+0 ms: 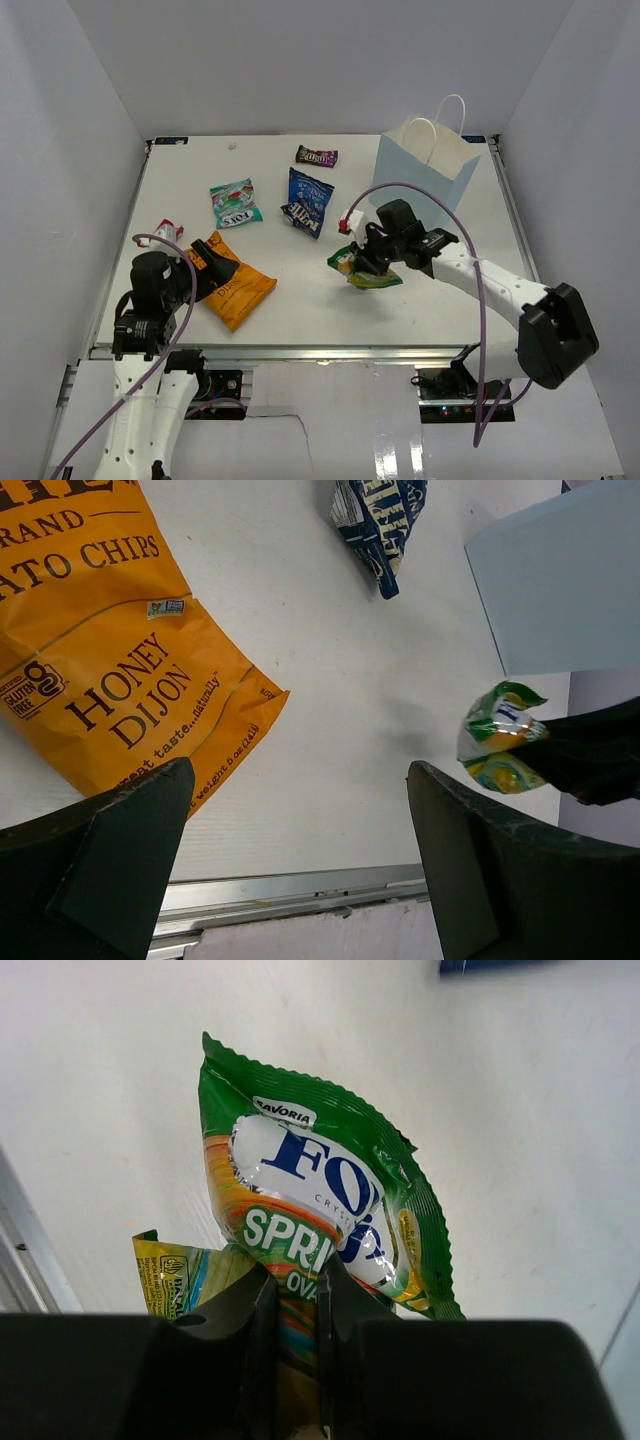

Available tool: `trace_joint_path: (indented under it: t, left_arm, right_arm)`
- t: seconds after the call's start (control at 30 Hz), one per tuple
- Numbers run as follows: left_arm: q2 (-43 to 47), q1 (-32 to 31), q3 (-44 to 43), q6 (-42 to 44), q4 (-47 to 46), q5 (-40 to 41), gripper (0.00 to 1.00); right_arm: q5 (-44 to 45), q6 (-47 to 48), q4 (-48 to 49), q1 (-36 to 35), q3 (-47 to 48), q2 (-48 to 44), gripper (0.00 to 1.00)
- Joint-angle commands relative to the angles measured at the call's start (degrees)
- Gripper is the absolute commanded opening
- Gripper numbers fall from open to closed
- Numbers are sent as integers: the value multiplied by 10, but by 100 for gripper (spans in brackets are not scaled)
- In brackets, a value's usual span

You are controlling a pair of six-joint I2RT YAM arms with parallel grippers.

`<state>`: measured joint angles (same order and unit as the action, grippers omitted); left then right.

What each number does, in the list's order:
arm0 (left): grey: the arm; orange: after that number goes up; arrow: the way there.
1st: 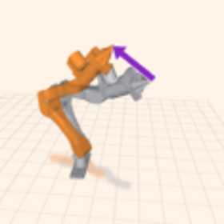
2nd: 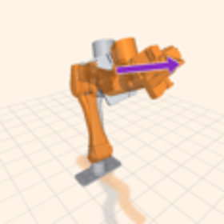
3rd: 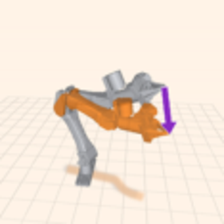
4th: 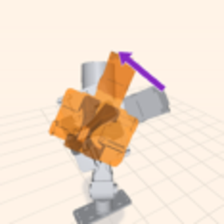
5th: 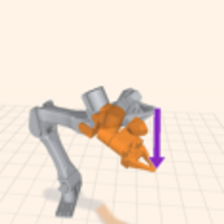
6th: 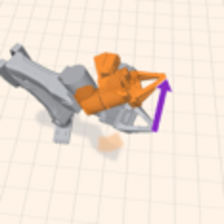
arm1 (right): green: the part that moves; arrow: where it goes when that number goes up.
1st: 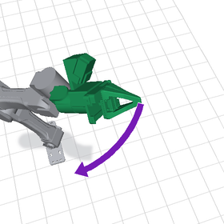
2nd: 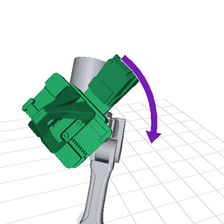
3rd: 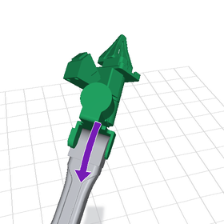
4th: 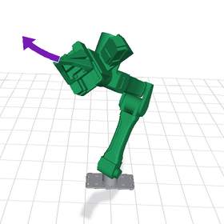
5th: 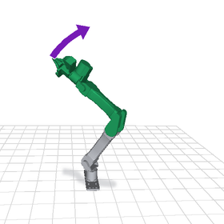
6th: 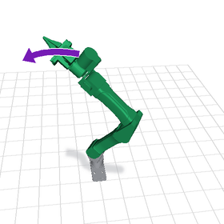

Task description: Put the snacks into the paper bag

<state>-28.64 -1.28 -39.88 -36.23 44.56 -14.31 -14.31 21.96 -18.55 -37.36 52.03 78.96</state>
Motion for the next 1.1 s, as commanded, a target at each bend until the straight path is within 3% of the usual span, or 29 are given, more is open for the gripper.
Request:
trace_joint_path:
  t: [0.0,0.27,0.4,0.53,0.77,1.07]
  left_arm:
    - [11,2,-9,3,-10,-7,98]
    - [34,2,-10,-9,-3,-10,98]
    - [27,2,-11,-15,-4,-14,98]
    - [29,2,-6,-17,-4,-20,98]
    - [36,2,-5,-20,-4,-23,98]
    - [31,2,-9,-22,-4,-23,98]
  right_arm:
    - [-138,96,-16,15,84,-57,8]
    - [-162,20,-39,105,380,-3,8]
    - [-127,-18,-38,160,581,64,8]
    - [-81,-16,-31,203,672,103,8]
    - [-44,-27,-5,303,738,159,8]
    - [-84,-31,-1,367,663,180,10]
